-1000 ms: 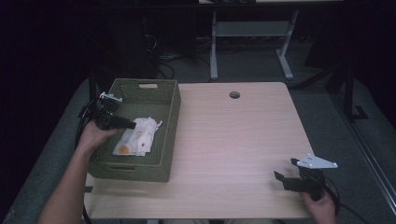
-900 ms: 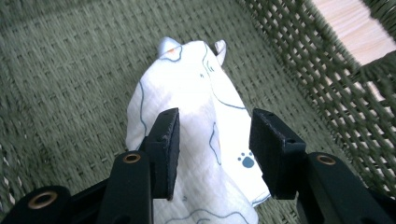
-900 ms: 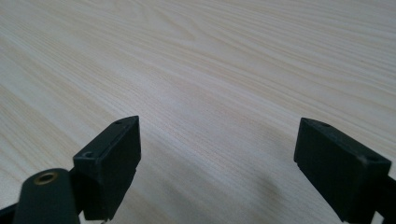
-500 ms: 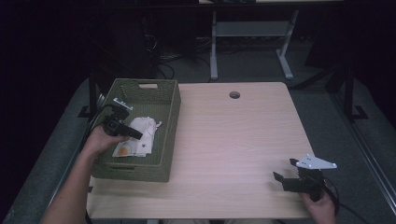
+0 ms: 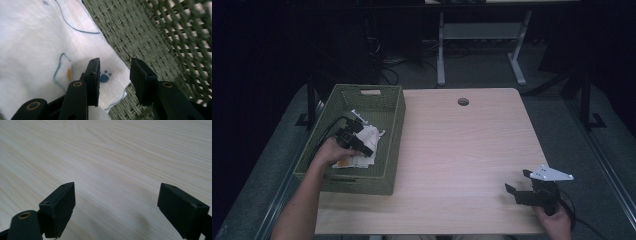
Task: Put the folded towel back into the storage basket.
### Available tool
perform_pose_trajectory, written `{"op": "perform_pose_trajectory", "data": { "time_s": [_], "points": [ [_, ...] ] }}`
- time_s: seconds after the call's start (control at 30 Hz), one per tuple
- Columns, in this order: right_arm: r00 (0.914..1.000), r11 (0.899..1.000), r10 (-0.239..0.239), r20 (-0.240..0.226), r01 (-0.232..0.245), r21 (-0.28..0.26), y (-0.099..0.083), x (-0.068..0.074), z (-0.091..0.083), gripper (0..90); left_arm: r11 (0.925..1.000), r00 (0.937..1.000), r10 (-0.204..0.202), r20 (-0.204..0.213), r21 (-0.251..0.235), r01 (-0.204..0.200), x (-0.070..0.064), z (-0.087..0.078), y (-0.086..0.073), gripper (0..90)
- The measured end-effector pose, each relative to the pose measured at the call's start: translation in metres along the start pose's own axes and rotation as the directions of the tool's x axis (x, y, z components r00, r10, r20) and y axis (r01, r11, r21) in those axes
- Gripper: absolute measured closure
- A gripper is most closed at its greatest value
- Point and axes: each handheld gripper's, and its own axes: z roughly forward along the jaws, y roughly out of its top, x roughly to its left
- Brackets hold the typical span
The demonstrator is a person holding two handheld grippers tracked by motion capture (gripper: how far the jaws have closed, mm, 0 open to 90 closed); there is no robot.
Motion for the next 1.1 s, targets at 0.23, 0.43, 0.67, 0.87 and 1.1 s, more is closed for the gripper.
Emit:
{"op": "perform_pose_trajectory", "data": {
  "time_s": [0.23, 0.43, 0.67, 0.87, 1.1],
  "points": [
    [1.0, 1.0, -0.004, 0.001, 0.004, -0.003, 0.0, 0.0, -0.001, 14.4, 0.998, 0.9981, 0.005, -0.061, 0.062, -0.001, 0.0, 0.012, 0.002, 52.1],
    [1.0, 1.0, -0.003, 0.001, 0.003, -0.002, 0.001, 0.0, -0.001, 14.4, 0.9968, 0.9935, 0.028, -0.111, 0.078, -0.019, -0.005, 0.015, 0.003, 56.8],
    [1.0, 1.0, -0.009, 0.001, 0.009, -0.011, 0.002, 0.001, -0.002, 14.4, 0.9915, 0.9716, 0.087, -0.22, 0.114, -0.063, -0.018, 0.02, 0.009, 76.7],
    [0.9999, 1.0, -0.011, 0.002, 0.011, -0.015, 0.002, 0.001, -0.003, 14.4, 0.9958, 0.9807, 0.047, -0.19, 0.086, -0.031, -0.016, 0.014, 0.009, 87.4],
    [1.0, 1.0, -0.006, 0.004, 0.006, -0.01, 0.001, 0.001, -0.002, 14.4, 0.9996, 0.9963, 0.012, 0.085, -0.027, -0.009, -0.018, -0.006, 0.006, 85.5]
  ]
}}
